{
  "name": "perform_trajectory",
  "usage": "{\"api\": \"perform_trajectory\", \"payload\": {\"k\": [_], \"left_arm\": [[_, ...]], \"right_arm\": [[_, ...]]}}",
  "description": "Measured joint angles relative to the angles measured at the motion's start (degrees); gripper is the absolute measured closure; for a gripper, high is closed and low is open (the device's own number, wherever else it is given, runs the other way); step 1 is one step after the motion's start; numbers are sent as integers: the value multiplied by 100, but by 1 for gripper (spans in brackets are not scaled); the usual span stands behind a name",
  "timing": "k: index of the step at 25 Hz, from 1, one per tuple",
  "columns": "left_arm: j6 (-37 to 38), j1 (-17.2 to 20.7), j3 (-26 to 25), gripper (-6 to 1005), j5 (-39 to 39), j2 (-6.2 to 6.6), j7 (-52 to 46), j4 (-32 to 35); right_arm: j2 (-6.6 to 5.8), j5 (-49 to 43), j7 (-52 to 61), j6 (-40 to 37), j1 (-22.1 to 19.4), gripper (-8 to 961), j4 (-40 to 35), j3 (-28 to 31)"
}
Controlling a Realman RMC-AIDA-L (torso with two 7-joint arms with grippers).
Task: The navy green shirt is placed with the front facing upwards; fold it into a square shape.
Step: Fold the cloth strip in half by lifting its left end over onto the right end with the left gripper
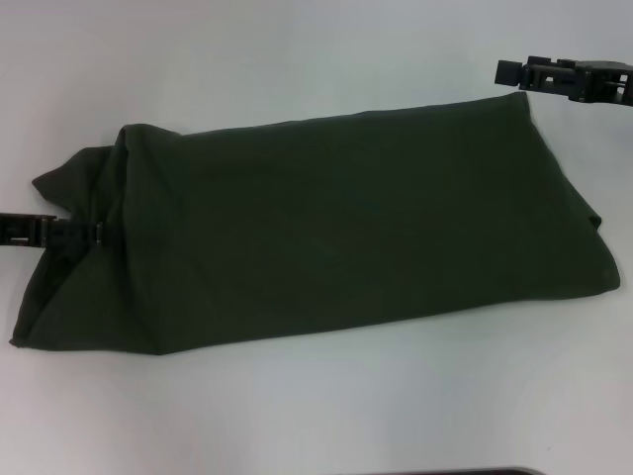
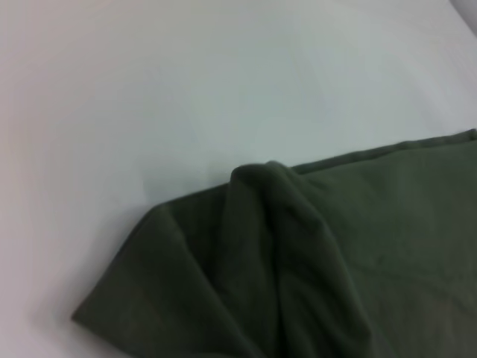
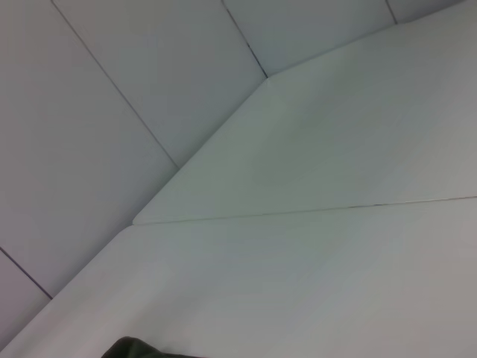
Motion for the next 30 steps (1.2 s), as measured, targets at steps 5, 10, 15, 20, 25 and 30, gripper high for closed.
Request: {"api": "perform_trajectory", "payload": {"k": [5, 10, 15, 20, 25, 30], "left_arm": [[10, 64, -30, 127, 36, 38, -43, 0], [46, 91, -25, 128, 37, 68, -94, -1], [69, 79, 1, 128, 38, 69, -96, -12], [88, -17, 69, 131, 38, 29, -71, -33], [100, -53, 167, 135, 38, 13, -80, -11], [-59, -52, 153, 139, 41, 2, -176, 3]], "right_arm": [[-3, 0, 0, 3, -4, 142, 0, 3], [-5, 0, 0, 7, -5, 148, -8, 10], [-5, 0, 0, 6, -5, 154, -18, 10], [-6, 0, 1, -22, -5, 160, -22, 10], [-6, 0, 40, -35, -7, 166, -41, 10], [-6, 0, 43, -37, -22, 172, -42, 10]]}}
